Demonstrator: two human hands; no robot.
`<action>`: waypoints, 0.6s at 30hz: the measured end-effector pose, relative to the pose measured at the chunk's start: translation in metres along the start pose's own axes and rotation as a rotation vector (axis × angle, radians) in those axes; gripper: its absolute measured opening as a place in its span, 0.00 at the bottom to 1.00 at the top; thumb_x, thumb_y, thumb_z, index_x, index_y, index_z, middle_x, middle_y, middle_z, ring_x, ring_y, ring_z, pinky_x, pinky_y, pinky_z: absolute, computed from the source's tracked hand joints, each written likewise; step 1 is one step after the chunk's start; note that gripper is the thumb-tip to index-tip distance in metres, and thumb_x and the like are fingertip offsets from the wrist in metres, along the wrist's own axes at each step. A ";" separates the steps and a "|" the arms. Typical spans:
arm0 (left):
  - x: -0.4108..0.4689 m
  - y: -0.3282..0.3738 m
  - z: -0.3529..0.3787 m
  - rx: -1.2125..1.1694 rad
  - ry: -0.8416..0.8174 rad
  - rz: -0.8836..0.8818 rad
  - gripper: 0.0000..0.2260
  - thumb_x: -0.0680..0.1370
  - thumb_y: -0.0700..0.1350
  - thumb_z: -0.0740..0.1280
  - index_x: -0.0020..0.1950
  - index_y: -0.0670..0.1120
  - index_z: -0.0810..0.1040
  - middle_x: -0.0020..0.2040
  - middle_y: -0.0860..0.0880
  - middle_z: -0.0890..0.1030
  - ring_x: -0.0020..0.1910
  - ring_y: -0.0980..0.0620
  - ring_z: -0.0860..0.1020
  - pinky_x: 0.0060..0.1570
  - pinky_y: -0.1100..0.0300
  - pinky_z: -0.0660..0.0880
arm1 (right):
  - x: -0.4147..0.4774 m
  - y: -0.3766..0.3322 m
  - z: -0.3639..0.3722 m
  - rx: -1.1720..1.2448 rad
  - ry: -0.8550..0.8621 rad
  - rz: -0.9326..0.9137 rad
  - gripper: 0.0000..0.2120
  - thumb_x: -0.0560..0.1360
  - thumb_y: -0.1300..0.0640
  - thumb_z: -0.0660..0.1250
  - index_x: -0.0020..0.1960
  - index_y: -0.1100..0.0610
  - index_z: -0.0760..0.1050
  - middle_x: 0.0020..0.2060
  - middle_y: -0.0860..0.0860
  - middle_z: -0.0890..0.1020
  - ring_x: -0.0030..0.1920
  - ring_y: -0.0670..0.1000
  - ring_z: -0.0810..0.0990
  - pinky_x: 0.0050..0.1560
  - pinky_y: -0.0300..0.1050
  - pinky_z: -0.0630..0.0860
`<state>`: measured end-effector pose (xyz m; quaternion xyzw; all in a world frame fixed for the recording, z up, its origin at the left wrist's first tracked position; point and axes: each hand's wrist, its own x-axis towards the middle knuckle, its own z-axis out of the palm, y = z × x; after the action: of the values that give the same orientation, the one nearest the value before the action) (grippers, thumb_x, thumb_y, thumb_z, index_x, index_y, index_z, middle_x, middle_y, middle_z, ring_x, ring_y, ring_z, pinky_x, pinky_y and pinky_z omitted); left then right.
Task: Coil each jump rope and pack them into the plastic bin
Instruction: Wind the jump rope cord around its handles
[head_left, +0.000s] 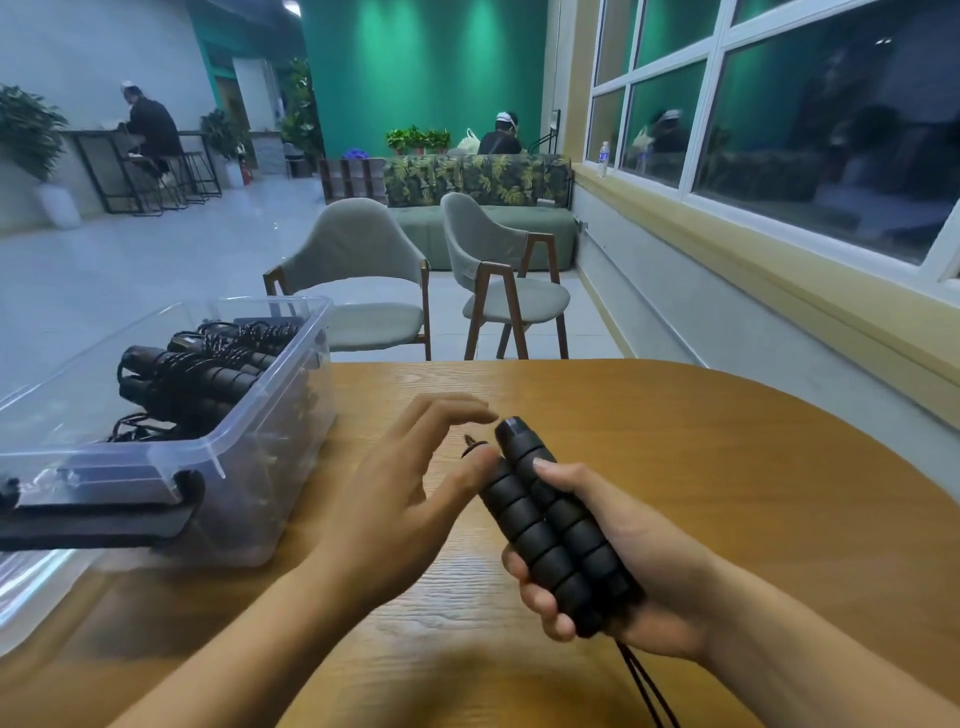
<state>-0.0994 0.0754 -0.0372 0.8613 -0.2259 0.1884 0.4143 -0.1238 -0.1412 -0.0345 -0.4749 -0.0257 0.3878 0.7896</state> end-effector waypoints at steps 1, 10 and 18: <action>0.000 0.002 -0.001 -0.053 -0.018 0.028 0.14 0.83 0.62 0.60 0.66 0.62 0.77 0.67 0.65 0.76 0.69 0.61 0.74 0.61 0.57 0.74 | -0.002 0.000 0.000 -0.020 -0.053 0.029 0.24 0.82 0.38 0.68 0.68 0.55 0.80 0.45 0.60 0.78 0.37 0.56 0.78 0.33 0.46 0.78; -0.002 0.001 0.002 -0.194 -0.002 0.079 0.15 0.83 0.53 0.57 0.51 0.49 0.82 0.44 0.49 0.83 0.45 0.44 0.82 0.43 0.42 0.78 | -0.010 0.010 0.010 -0.131 -0.208 0.112 0.35 0.81 0.30 0.64 0.72 0.59 0.74 0.46 0.58 0.75 0.40 0.55 0.76 0.30 0.42 0.74; 0.006 -0.008 -0.004 -0.105 0.047 0.145 0.16 0.86 0.48 0.56 0.50 0.50 0.84 0.41 0.52 0.84 0.42 0.46 0.83 0.39 0.47 0.78 | -0.009 0.010 0.005 -0.132 -0.220 0.102 0.32 0.84 0.30 0.58 0.77 0.51 0.75 0.51 0.61 0.79 0.41 0.55 0.78 0.33 0.41 0.73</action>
<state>-0.0900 0.0813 -0.0370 0.8152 -0.2872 0.2261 0.4493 -0.1378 -0.1413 -0.0365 -0.4811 -0.1132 0.4746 0.7284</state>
